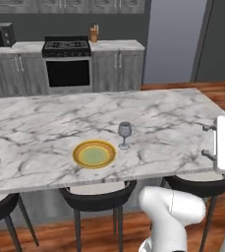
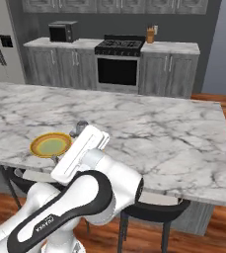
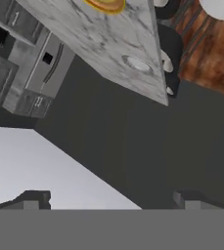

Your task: Retrieve the wine glasses from the counter and place one next to each plate.

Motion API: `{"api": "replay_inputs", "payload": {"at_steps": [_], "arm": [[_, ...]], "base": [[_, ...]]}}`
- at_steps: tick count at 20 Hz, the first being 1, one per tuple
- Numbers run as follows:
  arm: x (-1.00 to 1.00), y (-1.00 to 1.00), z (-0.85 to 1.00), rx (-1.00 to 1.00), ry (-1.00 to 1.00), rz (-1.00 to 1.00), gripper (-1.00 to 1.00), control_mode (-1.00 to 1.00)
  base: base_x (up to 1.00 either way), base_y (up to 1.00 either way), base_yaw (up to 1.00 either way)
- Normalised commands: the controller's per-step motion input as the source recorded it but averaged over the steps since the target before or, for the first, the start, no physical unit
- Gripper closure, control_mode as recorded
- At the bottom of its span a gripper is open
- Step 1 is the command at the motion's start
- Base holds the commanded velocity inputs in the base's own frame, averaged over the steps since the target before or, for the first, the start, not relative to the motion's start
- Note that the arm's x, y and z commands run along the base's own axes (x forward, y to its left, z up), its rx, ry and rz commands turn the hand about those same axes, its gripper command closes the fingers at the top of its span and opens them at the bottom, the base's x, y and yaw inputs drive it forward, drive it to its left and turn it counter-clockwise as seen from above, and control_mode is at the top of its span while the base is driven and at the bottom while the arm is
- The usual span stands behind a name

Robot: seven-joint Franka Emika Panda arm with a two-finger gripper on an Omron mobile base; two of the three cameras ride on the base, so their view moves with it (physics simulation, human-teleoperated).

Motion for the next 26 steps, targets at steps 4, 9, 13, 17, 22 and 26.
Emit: {"api": "replay_inputs", "payload": {"at_steps": [4,9,13,17,22,26], "arm": [[0.0,0.0,0.0,0.0,0.0,0.0,-1.0,1.0],[0.0,0.0,0.0,0.0,0.0,0.0,-1.0,1.0],[0.0,0.0,0.0,0.0,0.0,0.0,-1.0,1.0],[0.0,0.0,0.0,0.0,0.0,0.0,-1.0,1.0],[0.0,0.0,0.0,0.0,0.0,0.0,-1.0,1.0],[0.0,0.0,0.0,0.0,0.0,0.0,-1.0,1.0]], "base": [[-0.26,-1.0,-0.05],[-0.1,-1.0,-0.02],[0.0,-1.0,0.0],[0.0,-1.0,-0.02],[0.0,-1.0,-0.04],[0.01,-1.0,-0.09]]}}
